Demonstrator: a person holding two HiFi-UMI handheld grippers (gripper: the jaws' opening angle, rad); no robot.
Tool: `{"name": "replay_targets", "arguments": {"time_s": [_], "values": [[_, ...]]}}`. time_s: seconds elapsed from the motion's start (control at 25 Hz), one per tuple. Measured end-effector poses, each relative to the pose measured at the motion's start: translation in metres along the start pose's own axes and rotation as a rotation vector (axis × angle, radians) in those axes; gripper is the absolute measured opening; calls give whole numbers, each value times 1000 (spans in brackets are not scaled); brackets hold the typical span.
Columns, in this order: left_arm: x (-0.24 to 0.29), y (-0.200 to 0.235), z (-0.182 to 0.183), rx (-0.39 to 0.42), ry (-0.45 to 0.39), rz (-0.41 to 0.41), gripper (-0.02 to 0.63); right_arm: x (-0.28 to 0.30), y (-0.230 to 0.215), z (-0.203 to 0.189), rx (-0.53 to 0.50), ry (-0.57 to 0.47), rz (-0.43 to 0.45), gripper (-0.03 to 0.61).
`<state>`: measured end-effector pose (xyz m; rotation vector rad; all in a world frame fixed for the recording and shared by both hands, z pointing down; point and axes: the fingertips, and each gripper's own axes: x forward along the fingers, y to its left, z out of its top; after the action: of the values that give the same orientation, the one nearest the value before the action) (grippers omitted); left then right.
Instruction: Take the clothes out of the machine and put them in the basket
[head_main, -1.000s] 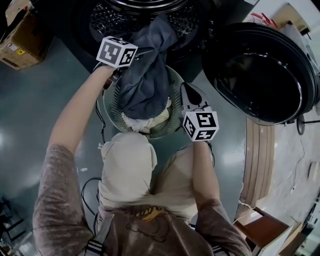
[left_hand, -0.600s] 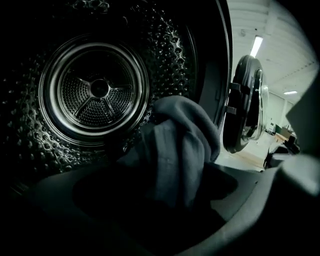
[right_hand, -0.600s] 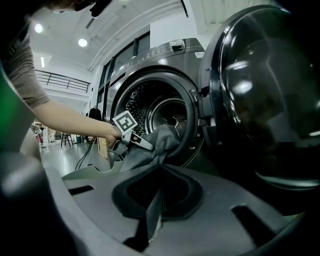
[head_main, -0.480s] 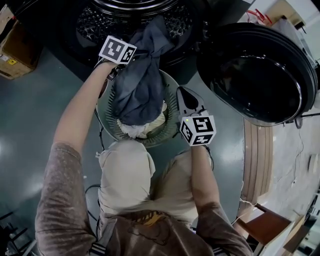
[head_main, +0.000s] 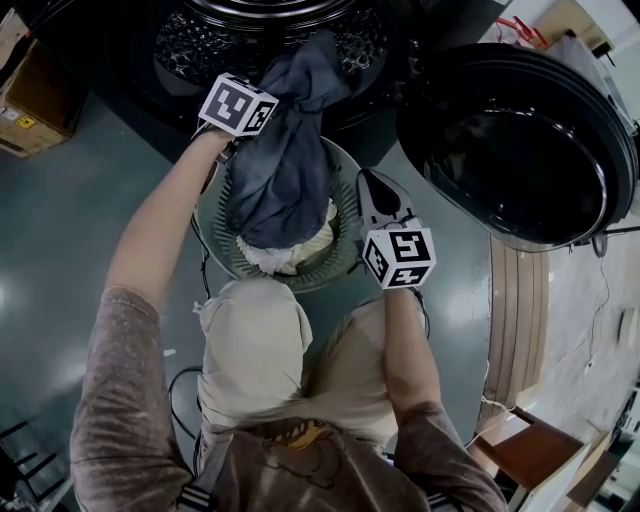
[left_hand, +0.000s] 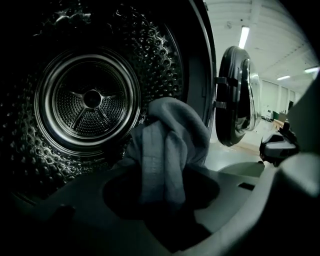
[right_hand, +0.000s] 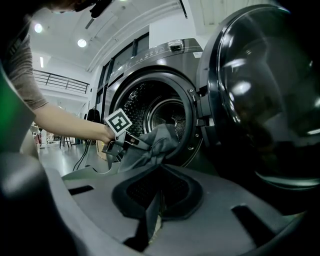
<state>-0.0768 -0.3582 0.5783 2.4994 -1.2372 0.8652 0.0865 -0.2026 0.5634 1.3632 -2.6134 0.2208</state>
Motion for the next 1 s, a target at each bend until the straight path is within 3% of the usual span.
{"name": "replay_targets", "arguments": {"time_s": [0.2, 0.52, 0.72, 1.0], "values": [[-13, -18, 4, -2, 0, -17, 143, -5, 1, 3, -2, -7, 0, -2], [-73, -67, -1, 49, -18, -64, 138, -12, -11, 9, 51, -49, -24, -2], [-115, -107, -11, 11, -45, -139, 140, -17, -13, 11, 60, -62, -24, -2], [-151, -152, -37, -2, 5, -220, 140, -23, -17, 21, 78, -102, -32, -2]]}}
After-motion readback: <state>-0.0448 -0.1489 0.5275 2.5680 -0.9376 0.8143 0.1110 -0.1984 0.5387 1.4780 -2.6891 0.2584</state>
